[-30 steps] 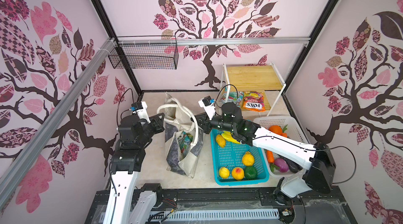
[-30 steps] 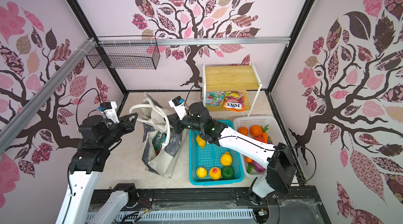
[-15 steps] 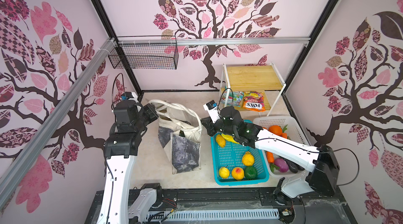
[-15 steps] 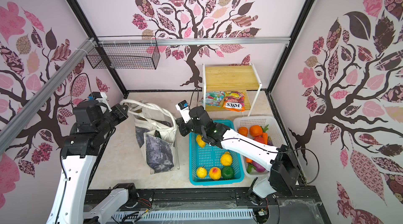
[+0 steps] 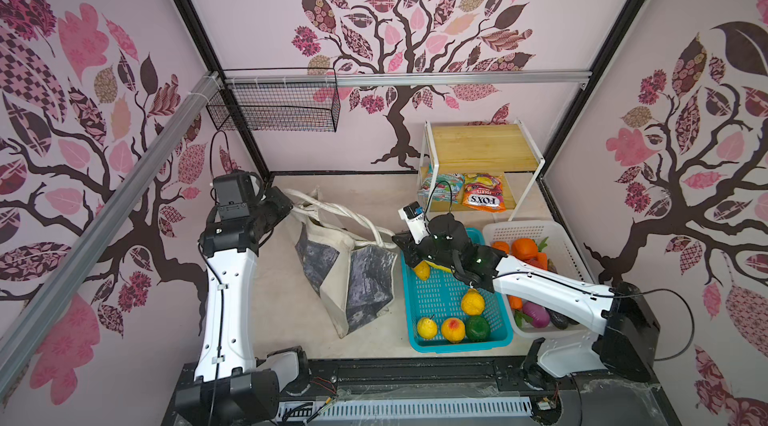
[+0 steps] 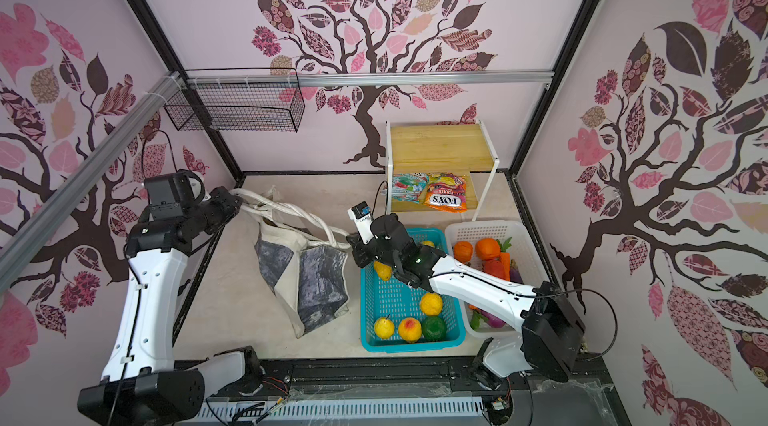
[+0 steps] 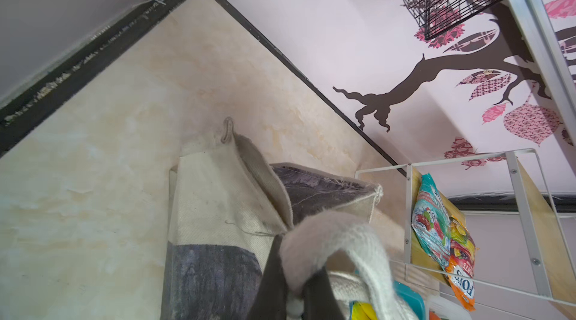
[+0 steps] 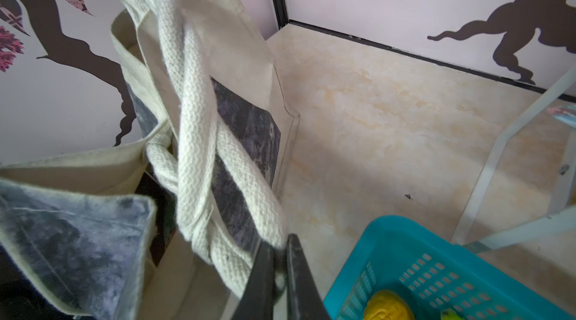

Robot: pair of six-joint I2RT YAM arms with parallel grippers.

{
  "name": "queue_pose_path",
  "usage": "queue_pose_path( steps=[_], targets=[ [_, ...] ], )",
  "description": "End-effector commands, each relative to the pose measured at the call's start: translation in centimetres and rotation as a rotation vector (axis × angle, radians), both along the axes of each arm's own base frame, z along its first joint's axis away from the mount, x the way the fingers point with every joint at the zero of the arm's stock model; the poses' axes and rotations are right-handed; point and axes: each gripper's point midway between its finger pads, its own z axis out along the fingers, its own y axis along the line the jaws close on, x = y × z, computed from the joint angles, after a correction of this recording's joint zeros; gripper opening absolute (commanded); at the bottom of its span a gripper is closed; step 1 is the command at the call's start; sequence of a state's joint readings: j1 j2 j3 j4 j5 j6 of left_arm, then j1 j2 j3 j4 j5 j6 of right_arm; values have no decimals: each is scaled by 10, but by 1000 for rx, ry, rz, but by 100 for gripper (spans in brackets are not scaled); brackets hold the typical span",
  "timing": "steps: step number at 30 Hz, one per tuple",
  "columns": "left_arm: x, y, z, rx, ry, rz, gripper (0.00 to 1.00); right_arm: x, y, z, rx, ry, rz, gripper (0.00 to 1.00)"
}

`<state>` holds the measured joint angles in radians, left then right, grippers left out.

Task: Place the food into the grocery bag and tie it

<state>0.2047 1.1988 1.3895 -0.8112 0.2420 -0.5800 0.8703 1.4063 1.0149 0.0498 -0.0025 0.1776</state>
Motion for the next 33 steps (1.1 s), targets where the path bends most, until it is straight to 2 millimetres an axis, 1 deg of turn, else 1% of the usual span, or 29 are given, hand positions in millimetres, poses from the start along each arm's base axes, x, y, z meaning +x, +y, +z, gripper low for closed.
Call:
queue_pose_path(
  steps=[1, 4, 7, 11, 14, 17, 19, 22, 25, 27, 29, 31, 33],
  targets=[
    [20, 55, 87, 128, -282, 210, 0, -3, -59, -62, -242, 109, -129, 0],
    [24, 65, 93, 169, -270, 244, 0, -2, -78, -70, -247, 140, -171, 0],
    [28, 74, 101, 184, -274, 267, 0, 0, -89, -74, -255, 166, -202, 0],
    [40, 83, 113, 198, -275, 287, 0, 3, -92, -74, -269, 169, -217, 0],
    [42, 93, 119, 217, -262, 317, 0, 14, -90, -66, -284, 158, -242, 0],
    [39, 104, 122, 201, -283, 350, 0, 35, -76, -40, -293, 104, -239, 0],
    [40, 108, 120, 183, -296, 366, 0, 54, -57, -18, -294, 62, -217, 0],
    [43, 110, 118, 181, -277, 364, 0, 86, -31, 9, -318, 13, -203, 0],
    [42, 115, 114, 170, -262, 392, 0, 115, -18, 21, -351, -30, -232, 0],
    [42, 113, 109, 141, -264, 393, 0, 133, -13, 22, -377, -44, -255, 0],
    [48, 107, 104, 92, -277, 369, 0, 146, -8, 18, -409, -52, -267, 0],
    [49, 111, 99, 75, -266, 397, 0, 152, -5, 9, -458, -48, -262, 0],
    [49, 116, 99, 78, -257, 421, 0, 153, -14, -2, -516, -47, -281, 0]
  ],
)
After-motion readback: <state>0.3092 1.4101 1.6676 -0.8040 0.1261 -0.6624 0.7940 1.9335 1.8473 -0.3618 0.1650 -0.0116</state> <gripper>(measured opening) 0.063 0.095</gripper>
